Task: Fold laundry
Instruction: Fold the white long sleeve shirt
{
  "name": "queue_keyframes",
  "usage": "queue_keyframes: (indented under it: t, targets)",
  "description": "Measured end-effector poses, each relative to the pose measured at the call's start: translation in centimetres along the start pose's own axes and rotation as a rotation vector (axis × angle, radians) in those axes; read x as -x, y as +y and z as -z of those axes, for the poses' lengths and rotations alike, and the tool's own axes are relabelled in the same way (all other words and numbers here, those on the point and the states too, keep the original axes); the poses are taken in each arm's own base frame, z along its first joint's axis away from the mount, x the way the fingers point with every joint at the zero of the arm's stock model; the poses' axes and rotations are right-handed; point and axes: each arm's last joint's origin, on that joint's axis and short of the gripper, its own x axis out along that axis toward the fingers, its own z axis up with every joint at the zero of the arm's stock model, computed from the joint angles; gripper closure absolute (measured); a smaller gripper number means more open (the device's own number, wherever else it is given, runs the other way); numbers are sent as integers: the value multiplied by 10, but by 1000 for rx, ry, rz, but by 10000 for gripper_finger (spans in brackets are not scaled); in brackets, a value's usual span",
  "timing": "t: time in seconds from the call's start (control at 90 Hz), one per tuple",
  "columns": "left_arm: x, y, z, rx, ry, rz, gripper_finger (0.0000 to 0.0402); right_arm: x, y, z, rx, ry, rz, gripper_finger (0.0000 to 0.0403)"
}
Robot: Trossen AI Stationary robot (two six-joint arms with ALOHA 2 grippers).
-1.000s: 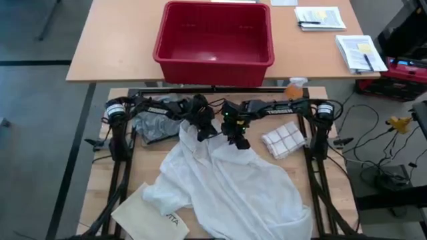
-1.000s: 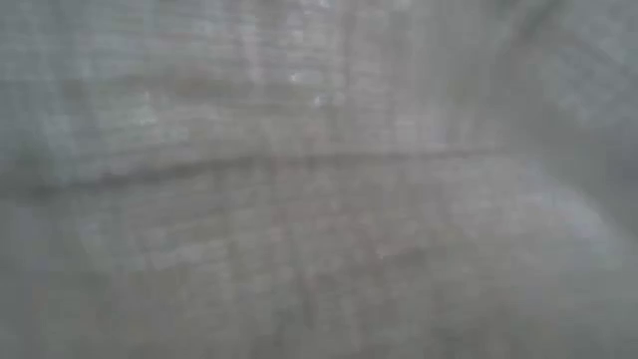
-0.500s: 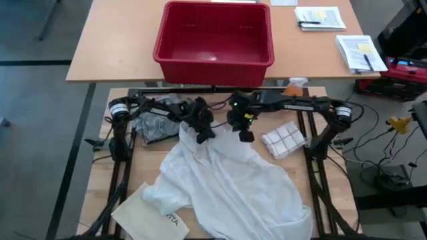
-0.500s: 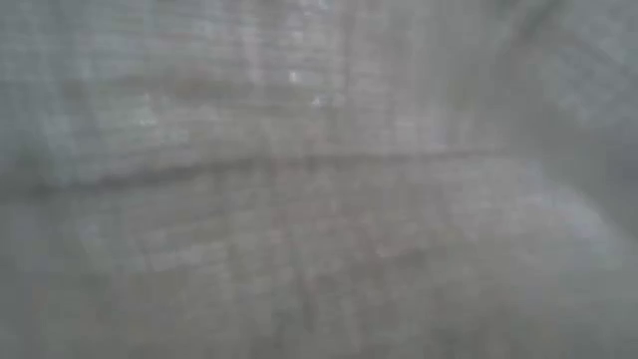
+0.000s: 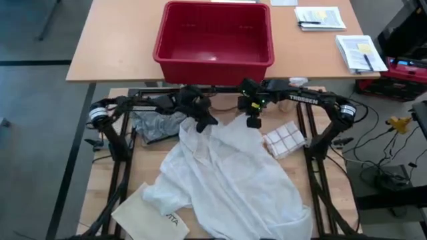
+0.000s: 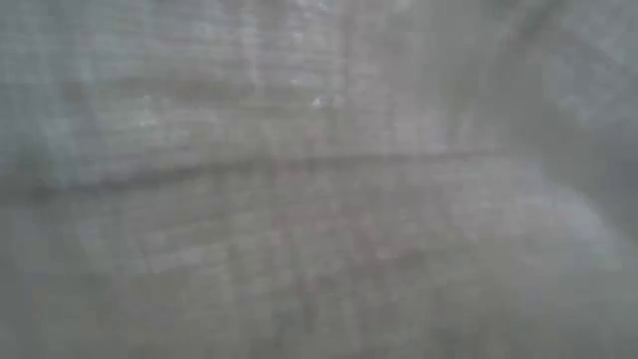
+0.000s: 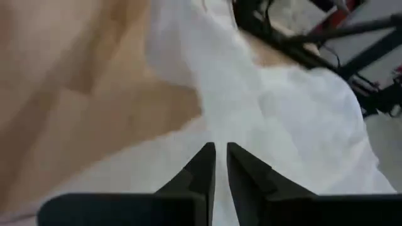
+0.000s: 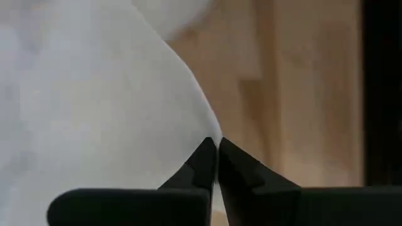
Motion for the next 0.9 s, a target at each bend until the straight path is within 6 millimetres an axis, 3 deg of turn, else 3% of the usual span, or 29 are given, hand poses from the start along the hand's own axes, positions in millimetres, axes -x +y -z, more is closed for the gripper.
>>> queue_keyframes:
  t: [0.156, 0.433, 0.711, 0.9]
  targets:
    - [11, -8, -7, -31, -29, -31, 378, -9, -21, 19, -93, 44, 20, 403]
    - [11, -6, 2, -27, 25, -58, 378, -37, -51, 66, -365, 152, 77, 403]
    - [9, -5, 11, -33, 70, -62, 378, -56, -53, 89, -482, 253, 234, 403]
    - [-12, -6, 14, -105, 69, -26, 378, -59, -50, 94, -530, 280, 239, 403]
